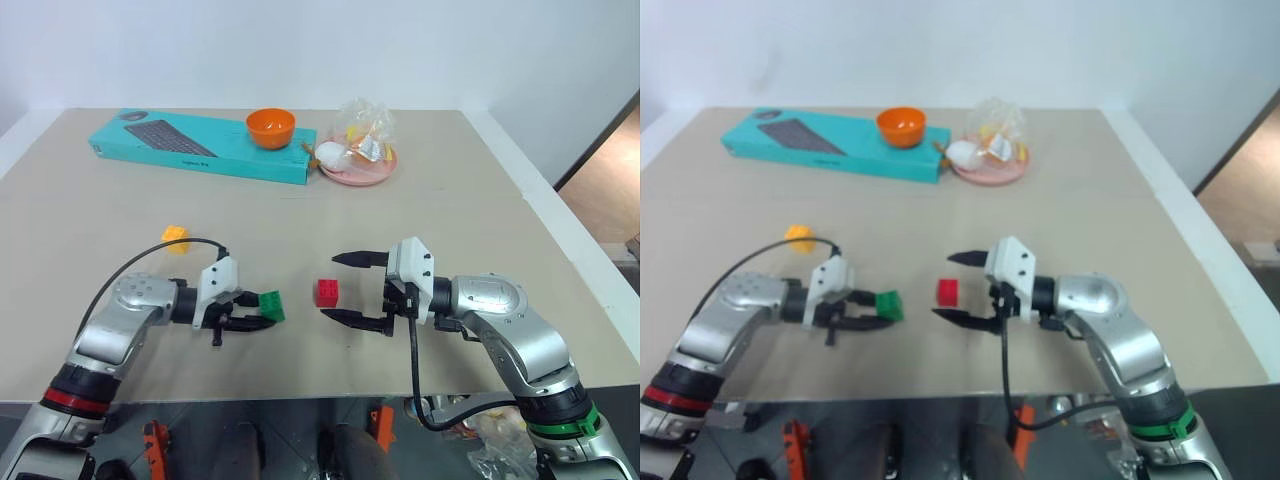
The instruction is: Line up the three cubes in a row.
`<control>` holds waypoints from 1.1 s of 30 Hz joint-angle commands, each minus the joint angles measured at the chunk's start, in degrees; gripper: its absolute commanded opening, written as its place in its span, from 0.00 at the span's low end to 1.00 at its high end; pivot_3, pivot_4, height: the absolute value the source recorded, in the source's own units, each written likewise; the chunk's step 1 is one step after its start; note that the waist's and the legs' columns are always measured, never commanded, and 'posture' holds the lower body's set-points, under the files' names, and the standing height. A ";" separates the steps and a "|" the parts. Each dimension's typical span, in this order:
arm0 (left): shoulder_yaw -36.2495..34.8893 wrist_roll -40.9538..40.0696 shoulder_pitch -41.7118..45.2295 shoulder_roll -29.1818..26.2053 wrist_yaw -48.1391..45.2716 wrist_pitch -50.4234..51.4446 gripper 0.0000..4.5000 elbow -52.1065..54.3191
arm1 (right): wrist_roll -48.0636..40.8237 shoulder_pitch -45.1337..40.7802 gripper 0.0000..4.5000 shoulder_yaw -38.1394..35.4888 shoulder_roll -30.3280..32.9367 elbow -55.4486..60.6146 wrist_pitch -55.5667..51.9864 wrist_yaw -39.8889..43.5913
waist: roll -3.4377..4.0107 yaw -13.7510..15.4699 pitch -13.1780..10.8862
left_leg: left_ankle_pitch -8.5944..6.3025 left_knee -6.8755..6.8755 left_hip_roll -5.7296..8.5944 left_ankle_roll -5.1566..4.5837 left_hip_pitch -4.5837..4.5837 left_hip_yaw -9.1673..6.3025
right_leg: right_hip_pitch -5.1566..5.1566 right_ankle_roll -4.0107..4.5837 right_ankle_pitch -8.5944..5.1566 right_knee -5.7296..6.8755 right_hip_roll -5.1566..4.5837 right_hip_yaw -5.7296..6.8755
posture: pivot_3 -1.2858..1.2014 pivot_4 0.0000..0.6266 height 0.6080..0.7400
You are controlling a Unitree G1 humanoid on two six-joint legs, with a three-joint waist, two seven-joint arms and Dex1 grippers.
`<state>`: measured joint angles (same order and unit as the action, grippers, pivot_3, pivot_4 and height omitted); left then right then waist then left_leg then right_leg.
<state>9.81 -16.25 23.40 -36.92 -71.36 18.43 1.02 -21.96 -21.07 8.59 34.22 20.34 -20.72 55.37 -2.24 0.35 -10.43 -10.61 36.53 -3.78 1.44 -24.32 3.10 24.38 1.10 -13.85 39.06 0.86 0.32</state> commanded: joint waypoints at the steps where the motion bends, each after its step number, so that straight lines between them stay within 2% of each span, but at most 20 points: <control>1: 0.88 0.85 2.76 1.26 0.81 -1.25 0.29 -1.17 | 0.31 -0.28 1.00 -0.80 -0.05 1.04 1.01 -0.59 | 0.00 -0.03 0.00 | 0.00 0.00 0.01 0.00 0.01 0.01 | 0.00 0.00 0.00 0.00 0.00 -0.01 | 0.52 0.24 1.00; 7: 2.57 3.84 6.05 3.01 1.05 -5.50 0.29 -6.27 | 0.43 0.01 1.00 -1.08 0.08 1.47 0.80 -1.31 | 0.00 -0.09 0.00 | 0.00 0.02 0.04 -0.01 0.00 0.00 | -0.02 -0.01 0.01 0.00 0.00 -0.03 | 0.52 0.24 1.00; 12: 2.29 4.62 7.60 2.00 -0.43 -7.96 0.29 -9.82 | 0.24 0.78 1.00 -1.42 0.58 2.20 0.46 -1.58 | 0.00 -0.08 0.00 | 0.00 0.01 0.04 0.00 0.00 -0.02 | -0.02 -0.01 0.00 0.00 0.01 0.00 | 0.52 0.24 1.00; 19: 2.59 4.80 7.30 1.07 -3.22 -10.58 0.29 -11.18 | 0.02 1.08 1.00 -1.59 1.11 2.26 0.47 -1.73 | 0.00 -0.07 0.00 | 0.00 0.02 0.04 0.00 0.00 -0.01 | -0.02 -0.01 0.00 0.00 -0.01 -0.01 | 0.52 0.24 1.00; 32: 4.05 8.03 8.71 2.23 -2.77 -12.60 0.29 -14.91 | 0.08 0.67 1.00 -1.47 1.47 1.60 0.53 -1.52 | 0.00 -0.06 0.00 | 0.01 0.03 0.05 -0.01 0.01 -0.02 | -0.04 -0.02 0.01 0.00 -0.01 0.00 | 0.52 0.24 1.00; 33: 4.24 8.23 8.75 2.07 -2.99 -12.61 0.40 -15.01 | 0.08 0.68 1.00 -1.45 1.50 1.56 0.55 -1.49 | 0.00 -0.06 0.00 | 0.01 0.03 0.05 -0.01 0.02 -0.01 | -0.04 -0.03 0.02 0.00 -0.01 -0.01 | 0.52 0.24 1.00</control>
<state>13.85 -8.81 31.34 -34.61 -74.34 5.95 -13.78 -21.51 -19.91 8.58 35.31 20.35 -20.69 53.71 -2.24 0.29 -10.43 -10.60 36.56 -3.73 1.43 -24.29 3.09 24.34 1.07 -13.83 39.06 0.86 0.31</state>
